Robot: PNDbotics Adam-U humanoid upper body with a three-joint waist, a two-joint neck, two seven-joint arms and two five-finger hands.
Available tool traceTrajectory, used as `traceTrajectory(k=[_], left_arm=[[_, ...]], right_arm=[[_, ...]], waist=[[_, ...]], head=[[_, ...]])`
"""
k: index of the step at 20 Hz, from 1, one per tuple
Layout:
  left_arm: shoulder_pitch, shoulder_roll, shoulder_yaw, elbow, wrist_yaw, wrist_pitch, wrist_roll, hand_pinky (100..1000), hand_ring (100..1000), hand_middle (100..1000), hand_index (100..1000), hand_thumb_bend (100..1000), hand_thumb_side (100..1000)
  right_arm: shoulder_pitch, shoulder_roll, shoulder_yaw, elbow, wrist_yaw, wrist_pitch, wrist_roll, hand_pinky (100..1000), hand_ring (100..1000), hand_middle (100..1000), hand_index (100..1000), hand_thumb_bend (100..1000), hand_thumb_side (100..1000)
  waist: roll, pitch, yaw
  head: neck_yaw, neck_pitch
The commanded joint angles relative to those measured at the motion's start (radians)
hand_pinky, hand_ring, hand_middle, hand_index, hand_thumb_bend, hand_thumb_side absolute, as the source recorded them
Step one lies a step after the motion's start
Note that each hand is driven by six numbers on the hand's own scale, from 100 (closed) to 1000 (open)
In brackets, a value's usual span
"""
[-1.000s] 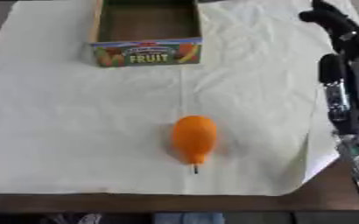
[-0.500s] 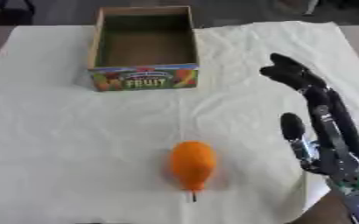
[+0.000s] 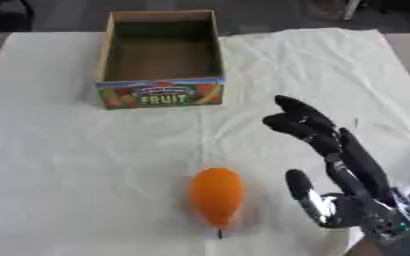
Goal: Pick up objects on the table and place them in the box.
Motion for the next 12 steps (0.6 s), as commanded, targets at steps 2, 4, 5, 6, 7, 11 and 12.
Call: traceTrajectory(k=[2,4,5,6,7,11,12], left_arm=[[-0.008,0.016,0.005,-0.020,-0.005,0.003,-0.004,322,385,638,716,100,682],[-0.008,0.016,0.004,-0.020,-0.005,0.004,-0.005,322,384,638,716,100,682],[-0.008,0.016,0.004,-0.020,-0.004,0.004,-0.006,322,384,638,715,100,682],[-0.008,0.016,0.003,-0.020,-0.004,0.004,-0.007,321,384,638,715,100,682],[-0.008,0.015,0.002,-0.020,-0.004,0.005,-0.008,321,384,638,715,100,682],[-0.007,0.014,0.000,-0.020,-0.002,0.006,-0.012,321,384,639,715,100,682],[-0.007,0.014,-0.001,-0.020,-0.002,0.007,-0.013,321,384,639,715,100,682]], right_arm=[[-0.021,-0.066,0.025,-0.020,0.094,0.077,-0.003,900,990,747,893,176,1000],[-0.030,-0.087,0.045,-0.020,0.145,0.121,0.001,899,994,733,883,210,1000],[-0.033,-0.095,0.054,-0.020,0.165,0.139,0.002,896,999,723,879,245,1000],[-0.038,-0.106,0.063,-0.020,0.185,0.158,0.007,896,1000,719,881,255,1000],[-0.043,-0.116,0.073,-0.020,0.204,0.176,0.014,897,1000,721,887,263,1000],[-0.063,-0.149,0.115,-0.020,0.265,0.230,0.073,908,1000,708,918,296,1000],[-0.069,-0.155,0.125,-0.020,0.271,0.239,0.091,911,1000,706,923,301,1000]], waist=[[-0.003,-0.013,0.000],[-0.004,-0.012,0.002],[-0.004,-0.012,0.003],[-0.005,-0.012,0.004],[-0.005,-0.012,0.005],[-0.006,-0.012,0.011],[-0.007,-0.012,0.011]], head=[[-0.003,0.001],[-0.004,0.005],[-0.004,0.008],[-0.004,0.010],[-0.005,0.012],[-0.007,0.015],[-0.007,0.017]])
